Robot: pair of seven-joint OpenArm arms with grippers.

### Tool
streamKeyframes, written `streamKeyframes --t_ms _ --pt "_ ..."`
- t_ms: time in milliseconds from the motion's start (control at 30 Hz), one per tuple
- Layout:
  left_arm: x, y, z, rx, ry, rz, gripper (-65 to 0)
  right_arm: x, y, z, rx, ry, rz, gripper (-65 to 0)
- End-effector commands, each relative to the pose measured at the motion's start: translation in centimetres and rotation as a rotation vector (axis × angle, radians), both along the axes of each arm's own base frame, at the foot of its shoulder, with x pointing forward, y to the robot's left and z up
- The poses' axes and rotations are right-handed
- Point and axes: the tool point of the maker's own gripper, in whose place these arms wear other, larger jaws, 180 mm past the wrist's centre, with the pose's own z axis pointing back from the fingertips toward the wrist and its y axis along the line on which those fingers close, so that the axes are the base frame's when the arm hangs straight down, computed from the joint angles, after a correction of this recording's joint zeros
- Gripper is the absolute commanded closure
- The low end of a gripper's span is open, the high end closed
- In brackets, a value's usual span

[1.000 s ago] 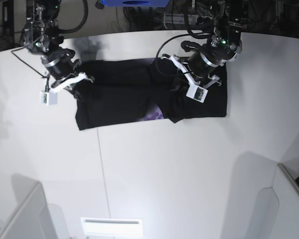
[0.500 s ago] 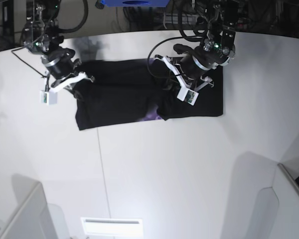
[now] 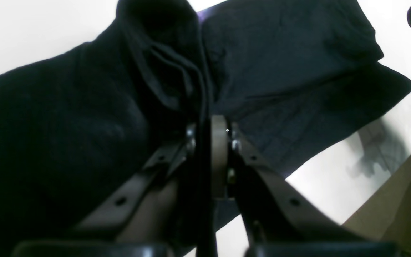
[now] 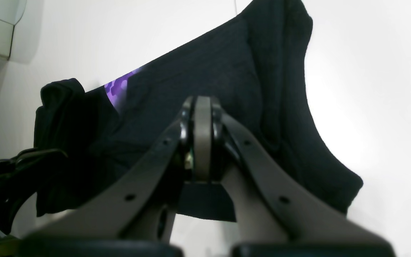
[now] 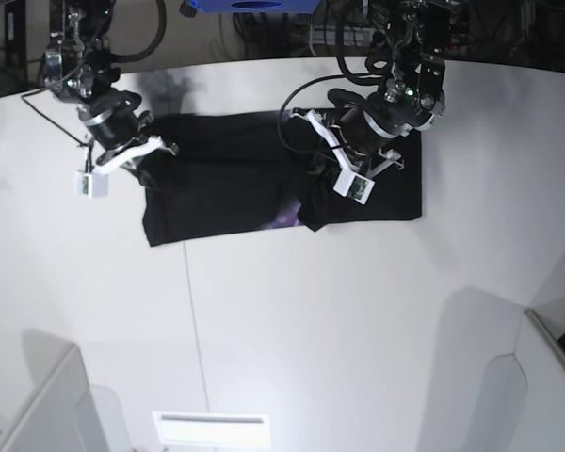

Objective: Fold the T-shirt properly
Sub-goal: 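Fold the strip end held by the left gripper toward the right gripper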

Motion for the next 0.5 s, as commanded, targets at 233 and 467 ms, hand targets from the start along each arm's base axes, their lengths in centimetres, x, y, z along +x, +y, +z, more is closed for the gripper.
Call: streamKeyframes --t_ms 233,467 --pt "0.5 -0.5 1.1 -0.025 -0.037 -0.005 -5.4 0.5 -0.3 0.9 -0.004 -0.038 -0.008 0.0" --pt "0.2 -1.8 1.4 -0.045 -0.039 -0.033 -43.6 0.5 -0.3 0.9 -0.004 -0.038 -0.008 0.0"
